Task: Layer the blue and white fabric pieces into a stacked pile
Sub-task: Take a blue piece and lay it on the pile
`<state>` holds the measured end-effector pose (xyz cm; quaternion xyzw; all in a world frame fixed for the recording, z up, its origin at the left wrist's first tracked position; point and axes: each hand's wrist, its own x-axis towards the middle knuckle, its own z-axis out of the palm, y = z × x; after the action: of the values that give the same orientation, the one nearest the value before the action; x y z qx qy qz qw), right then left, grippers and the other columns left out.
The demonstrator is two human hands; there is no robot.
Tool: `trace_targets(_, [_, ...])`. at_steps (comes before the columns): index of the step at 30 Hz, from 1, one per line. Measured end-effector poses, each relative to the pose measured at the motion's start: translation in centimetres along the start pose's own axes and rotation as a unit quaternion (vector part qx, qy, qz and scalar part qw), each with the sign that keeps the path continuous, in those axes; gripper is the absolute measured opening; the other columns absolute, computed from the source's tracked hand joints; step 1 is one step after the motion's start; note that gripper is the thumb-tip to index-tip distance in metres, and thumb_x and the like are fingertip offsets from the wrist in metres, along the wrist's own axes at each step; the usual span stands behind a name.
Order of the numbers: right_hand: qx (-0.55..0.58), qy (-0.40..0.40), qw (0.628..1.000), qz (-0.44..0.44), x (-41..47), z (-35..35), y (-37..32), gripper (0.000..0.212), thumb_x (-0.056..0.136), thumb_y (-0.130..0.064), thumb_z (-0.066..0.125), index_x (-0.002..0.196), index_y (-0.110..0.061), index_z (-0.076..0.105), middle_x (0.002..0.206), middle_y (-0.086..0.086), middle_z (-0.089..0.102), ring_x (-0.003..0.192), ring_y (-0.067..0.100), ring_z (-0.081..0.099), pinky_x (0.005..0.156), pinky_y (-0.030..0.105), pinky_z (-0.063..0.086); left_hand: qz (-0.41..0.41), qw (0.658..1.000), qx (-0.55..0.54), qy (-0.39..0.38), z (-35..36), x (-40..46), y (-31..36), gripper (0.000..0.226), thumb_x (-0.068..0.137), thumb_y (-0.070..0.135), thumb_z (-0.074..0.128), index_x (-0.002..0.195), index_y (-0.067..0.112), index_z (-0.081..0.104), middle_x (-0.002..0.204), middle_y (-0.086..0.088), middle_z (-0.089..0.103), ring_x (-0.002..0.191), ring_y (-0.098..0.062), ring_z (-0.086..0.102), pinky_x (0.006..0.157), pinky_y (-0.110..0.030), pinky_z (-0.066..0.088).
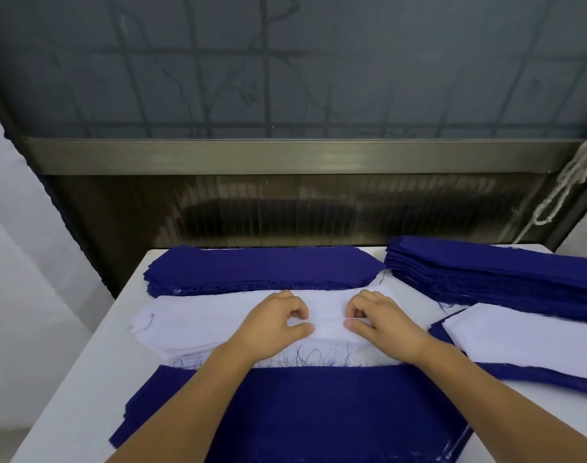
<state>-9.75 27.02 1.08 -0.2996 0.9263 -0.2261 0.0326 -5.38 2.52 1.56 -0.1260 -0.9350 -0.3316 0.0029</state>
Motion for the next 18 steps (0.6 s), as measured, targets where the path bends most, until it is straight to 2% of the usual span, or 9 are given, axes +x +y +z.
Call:
trace_targets(4, [0.046, -0.007, 0.999, 0.028, 0.9, 0.0, 0.1, 0.012, 0.096, -0.032, 0.054, 0.086, -0.028, 0.059, 0.088, -0.013, 0.055, 0.088, 0.005, 0.049, 0.078, 0.018, 0.042, -0.02, 1.0, 0.012, -0.006, 0.2, 0.5, 0.2, 0.027, 0.079, 0.046, 0.072, 0.097, 0.028, 0.064, 0.096, 0.015, 0.055, 0.091, -0.001, 0.052, 0.081, -0.021, 0.047])
trace_targets(7, [0.05, -0.005, 0.997, 0.054, 1.4, 0.0, -0.1, 0.029, 0.1, -0.031, 0.047, 0.083, -0.011, 0.058, 0.084, 0.0, 0.056, 0.083, 0.013, 0.05, 0.08, 0.028, 0.045, -0.039, 0.998, 0.048, -0.002, 0.3, 1.1, 0.5, 0.027, 0.079, 0.049, 0.069, 0.096, 0.028, 0.062, 0.092, 0.014, 0.055, 0.085, -0.004, 0.052, 0.069, -0.02, 0.043])
trace_targets(9, [0.053, 0.004, 0.996, 0.07, 1.6, 0.0, -0.4, 0.034, 0.101, -0.031, 0.045, 0.08, -0.007, 0.056, 0.082, 0.004, 0.054, 0.08, 0.016, 0.049, 0.079, 0.035, 0.045, -0.046, 0.996, 0.082, 0.004, 0.4, 1.5, 0.7, 0.019, 0.084, 0.045, 0.065, 0.092, 0.028, 0.06, 0.09, 0.013, 0.055, 0.082, -0.006, 0.053, 0.066, -0.021, 0.041])
trace_targets(10, [0.055, 0.007, 0.996, 0.074, 1.6, 0.1, -0.5, 0.035, 0.101, -0.033, 0.045, 0.077, -0.01, 0.055, 0.08, 0.003, 0.054, 0.079, 0.015, 0.049, 0.078, 0.035, 0.045, -0.047, 0.994, 0.097, 0.007, 0.5, 1.6, 0.7, 0.013, 0.087, 0.041, 0.061, 0.089, 0.028, 0.058, 0.089, 0.012, 0.054, 0.08, -0.008, 0.054, 0.066, -0.022, 0.043])
trace_targets(12, [0.048, 0.006, 0.996, 0.074, 1.3, 0.2, -0.8, 0.032, 0.096, -0.046, 0.048, 0.074, -0.023, 0.051, 0.079, -0.006, 0.052, 0.078, 0.008, 0.047, 0.074, 0.027, 0.041, -0.046, 0.992, 0.117, 0.014, 0.5, 1.9, 0.8, 0.01, 0.092, 0.034, 0.055, 0.087, 0.026, 0.057, 0.086, 0.011, 0.053, 0.078, -0.01, 0.054, 0.066, -0.024, 0.044])
trace_targets(15, [-0.03, -0.006, 0.997, 0.064, 1.1, 0.4, -1.3, 0.034, 0.084, -0.067, 0.048, 0.088, -0.033, 0.05, 0.087, -0.015, 0.052, 0.084, 0.005, 0.047, 0.073, 0.022, 0.036, -0.032, 0.992, 0.118, 0.018, 0.6, 2.0, 0.7, 0.011, 0.094, 0.031, 0.052, 0.087, 0.024, 0.056, 0.085, 0.011, 0.05, 0.077, -0.01, 0.052, 0.064, -0.023, 0.039])
trace_targets(18, [-0.045, -0.001, 0.996, 0.073, 1.3, 0.4, -1.4, 0.026, 0.086, -0.057, 0.053, 0.095, -0.033, 0.047, 0.091, -0.017, 0.051, 0.086, 0.006, 0.047, 0.073, 0.022, 0.038, -0.023, 0.991, 0.127, 0.019, 0.5, 1.8, 0.5, 0.01, 0.095, 0.027, 0.051, 0.091, 0.022, 0.058, 0.087, 0.011, 0.049, 0.079, -0.01, 0.052, 0.067, -0.022, 0.04])
